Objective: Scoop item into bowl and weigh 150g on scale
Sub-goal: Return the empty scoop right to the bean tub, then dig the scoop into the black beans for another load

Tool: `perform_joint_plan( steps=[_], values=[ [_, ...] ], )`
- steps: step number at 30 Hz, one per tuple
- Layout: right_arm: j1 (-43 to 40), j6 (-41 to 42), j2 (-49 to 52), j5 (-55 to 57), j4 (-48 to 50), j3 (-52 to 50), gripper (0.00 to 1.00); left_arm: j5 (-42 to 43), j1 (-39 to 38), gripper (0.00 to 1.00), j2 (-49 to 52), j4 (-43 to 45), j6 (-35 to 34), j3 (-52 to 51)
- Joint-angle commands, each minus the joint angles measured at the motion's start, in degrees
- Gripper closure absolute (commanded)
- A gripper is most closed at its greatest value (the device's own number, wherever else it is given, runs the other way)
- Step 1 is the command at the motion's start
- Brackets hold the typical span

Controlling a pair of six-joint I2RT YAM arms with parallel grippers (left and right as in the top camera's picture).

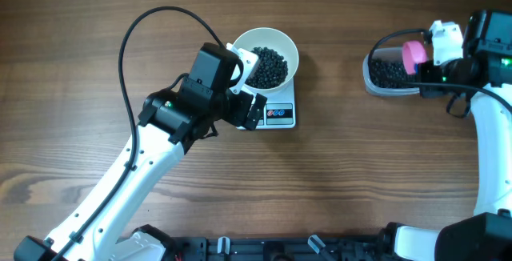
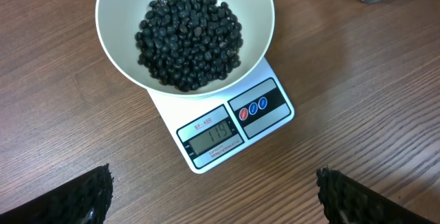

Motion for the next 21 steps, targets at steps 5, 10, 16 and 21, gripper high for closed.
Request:
perform_joint_plan(
  steps=[5, 10, 16, 21],
  values=[
    [-0.66, 0.04, 0.98, 3.32, 3.45, -2.86, 0.96, 0.83, -0.26, 0.00, 0.37, 0.02, 0.90, -0.39],
    [-2.40, 0.13, 4.57, 2.80, 4.09, -2.86, 0.96, 0.83, -0.26, 0.00, 0.37, 0.02, 0.90, -0.37],
    [-2.91, 0.11, 7.93, 2.82, 4.11, -2.89, 0.96, 0.83, -0.26, 0.00, 0.37, 0.02, 0.90, -0.37],
    [-2.89, 0.09, 10.82, 0.50, 4.04, -2.86, 0.96, 0.83, -0.26, 0.00, 0.37, 0.02, 0.90, -0.37]
  ],
)
